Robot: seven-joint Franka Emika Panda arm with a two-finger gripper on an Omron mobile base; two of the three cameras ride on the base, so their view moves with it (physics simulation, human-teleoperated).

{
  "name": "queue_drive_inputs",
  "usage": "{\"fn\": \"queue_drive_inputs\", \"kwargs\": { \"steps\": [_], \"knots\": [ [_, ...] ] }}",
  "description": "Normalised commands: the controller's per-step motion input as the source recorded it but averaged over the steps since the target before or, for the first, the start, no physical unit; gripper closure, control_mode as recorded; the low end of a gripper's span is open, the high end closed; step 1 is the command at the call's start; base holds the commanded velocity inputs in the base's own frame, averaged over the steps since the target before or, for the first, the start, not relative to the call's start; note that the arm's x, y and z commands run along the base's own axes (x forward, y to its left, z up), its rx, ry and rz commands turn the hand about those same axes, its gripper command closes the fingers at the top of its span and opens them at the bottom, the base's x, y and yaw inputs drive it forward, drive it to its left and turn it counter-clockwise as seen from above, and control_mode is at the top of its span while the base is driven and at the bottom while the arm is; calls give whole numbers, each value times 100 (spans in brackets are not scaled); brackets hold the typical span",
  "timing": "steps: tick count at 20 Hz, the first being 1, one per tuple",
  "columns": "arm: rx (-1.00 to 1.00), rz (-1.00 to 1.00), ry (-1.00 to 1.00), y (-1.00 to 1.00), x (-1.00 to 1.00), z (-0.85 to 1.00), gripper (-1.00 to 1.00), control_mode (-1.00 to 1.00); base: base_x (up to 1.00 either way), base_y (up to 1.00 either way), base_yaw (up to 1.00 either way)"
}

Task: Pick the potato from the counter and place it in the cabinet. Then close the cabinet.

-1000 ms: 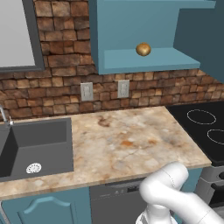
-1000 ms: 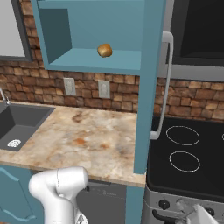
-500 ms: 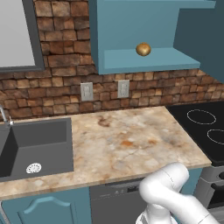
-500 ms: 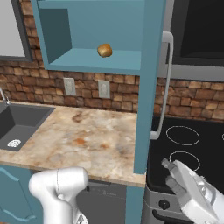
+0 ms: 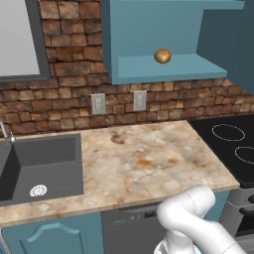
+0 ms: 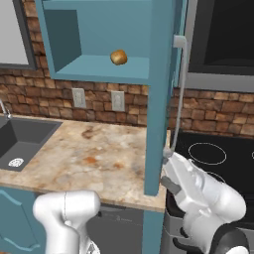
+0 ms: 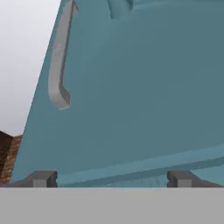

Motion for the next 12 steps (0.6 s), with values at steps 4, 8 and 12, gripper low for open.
{"fn": "queue_drive_inputs", "kwargs": {
  "steps": [4,8,12],
  "knots": [
    [-1,19,-37,96,0,50,-100,-100,0,0,0],
    [-4,16,-46,99,0,66,-100,-100,0,0,0],
    [-8,10,-41,100,0,50,-100,-100,0,0,0]
  ]
}}
